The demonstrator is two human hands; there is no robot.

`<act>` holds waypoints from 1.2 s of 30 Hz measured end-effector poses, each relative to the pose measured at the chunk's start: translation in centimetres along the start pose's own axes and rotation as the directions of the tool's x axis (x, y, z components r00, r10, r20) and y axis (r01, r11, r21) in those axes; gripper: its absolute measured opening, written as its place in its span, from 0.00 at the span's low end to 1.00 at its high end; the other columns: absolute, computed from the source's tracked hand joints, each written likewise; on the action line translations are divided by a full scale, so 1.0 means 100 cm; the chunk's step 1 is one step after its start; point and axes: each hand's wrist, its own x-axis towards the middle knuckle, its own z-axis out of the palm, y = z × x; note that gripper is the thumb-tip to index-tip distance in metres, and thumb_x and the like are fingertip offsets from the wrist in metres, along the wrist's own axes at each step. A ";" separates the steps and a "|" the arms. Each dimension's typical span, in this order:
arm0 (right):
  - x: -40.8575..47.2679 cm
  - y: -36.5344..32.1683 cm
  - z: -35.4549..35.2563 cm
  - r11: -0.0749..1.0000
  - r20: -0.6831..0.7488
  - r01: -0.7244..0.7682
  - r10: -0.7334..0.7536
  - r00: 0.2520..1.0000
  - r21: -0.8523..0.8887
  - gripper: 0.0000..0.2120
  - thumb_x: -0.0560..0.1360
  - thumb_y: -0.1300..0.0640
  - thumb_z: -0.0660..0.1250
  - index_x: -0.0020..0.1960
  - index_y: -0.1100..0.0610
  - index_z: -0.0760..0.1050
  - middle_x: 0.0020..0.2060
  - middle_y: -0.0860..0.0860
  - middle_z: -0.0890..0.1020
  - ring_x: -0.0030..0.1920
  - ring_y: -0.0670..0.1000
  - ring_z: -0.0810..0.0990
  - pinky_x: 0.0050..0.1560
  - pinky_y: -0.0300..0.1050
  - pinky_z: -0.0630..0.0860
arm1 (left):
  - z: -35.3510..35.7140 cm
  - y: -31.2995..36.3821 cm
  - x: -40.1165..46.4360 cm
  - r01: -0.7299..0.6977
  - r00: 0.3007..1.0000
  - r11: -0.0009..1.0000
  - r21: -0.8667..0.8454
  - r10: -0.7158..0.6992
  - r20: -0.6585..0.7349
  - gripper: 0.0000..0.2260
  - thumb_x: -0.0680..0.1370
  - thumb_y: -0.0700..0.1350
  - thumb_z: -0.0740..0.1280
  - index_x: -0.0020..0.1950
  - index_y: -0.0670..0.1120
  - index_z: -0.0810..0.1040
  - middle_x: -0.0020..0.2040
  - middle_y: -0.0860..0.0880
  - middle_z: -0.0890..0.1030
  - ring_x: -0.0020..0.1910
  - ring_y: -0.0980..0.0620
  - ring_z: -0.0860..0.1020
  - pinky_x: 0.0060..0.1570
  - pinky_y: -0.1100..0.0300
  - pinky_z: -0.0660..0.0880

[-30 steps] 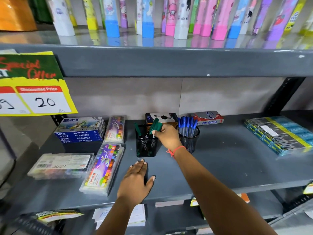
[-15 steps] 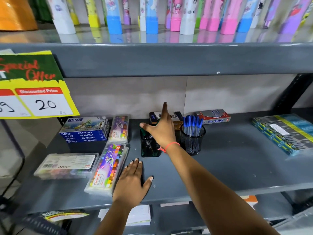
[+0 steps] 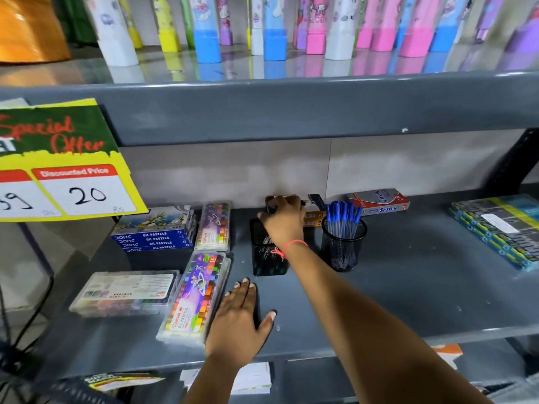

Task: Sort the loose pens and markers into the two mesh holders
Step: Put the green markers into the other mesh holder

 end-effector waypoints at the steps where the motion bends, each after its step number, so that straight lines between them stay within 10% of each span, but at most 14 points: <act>1: 0.002 0.001 0.000 1.000 0.022 -0.017 0.017 1.000 0.021 0.16 0.71 0.56 0.70 0.57 0.59 0.76 0.63 0.59 0.69 0.62 0.62 0.68 0.64 0.50 0.69 | 0.000 0.000 0.000 -0.001 1.000 1.000 0.003 0.001 -0.001 0.33 0.76 0.64 0.53 0.75 0.48 0.53 0.77 0.50 0.54 0.76 0.53 0.52 0.73 0.61 0.46; 16: 0.026 -0.001 0.005 0.983 0.153 0.012 -0.041 0.987 0.183 0.16 0.74 0.72 0.54 0.53 0.63 0.76 0.53 0.63 0.79 0.41 0.53 0.75 0.27 0.24 0.68 | 0.002 -0.001 0.000 -0.008 1.000 1.000 0.020 0.008 -0.008 0.32 0.76 0.64 0.52 0.75 0.49 0.52 0.78 0.51 0.52 0.76 0.54 0.51 0.73 0.62 0.44; 23: 0.022 0.005 0.004 0.979 0.112 0.036 -0.060 0.992 0.200 0.16 0.74 0.73 0.53 0.54 0.63 0.76 0.53 0.64 0.78 0.43 0.52 0.75 0.39 0.37 0.70 | 0.002 -0.001 0.000 -0.011 1.000 1.000 0.012 0.011 -0.007 0.32 0.76 0.64 0.52 0.75 0.48 0.52 0.78 0.51 0.52 0.76 0.54 0.51 0.72 0.62 0.43; 36: 0.030 0.003 -0.002 0.966 0.092 -0.065 0.043 0.995 0.250 0.16 0.74 0.71 0.55 0.55 0.64 0.77 0.55 0.61 0.81 0.49 0.56 0.78 0.34 0.26 0.71 | 0.002 -0.001 0.000 -0.005 1.000 1.000 0.018 0.005 0.002 0.33 0.76 0.65 0.52 0.75 0.48 0.53 0.78 0.51 0.53 0.76 0.53 0.51 0.72 0.62 0.44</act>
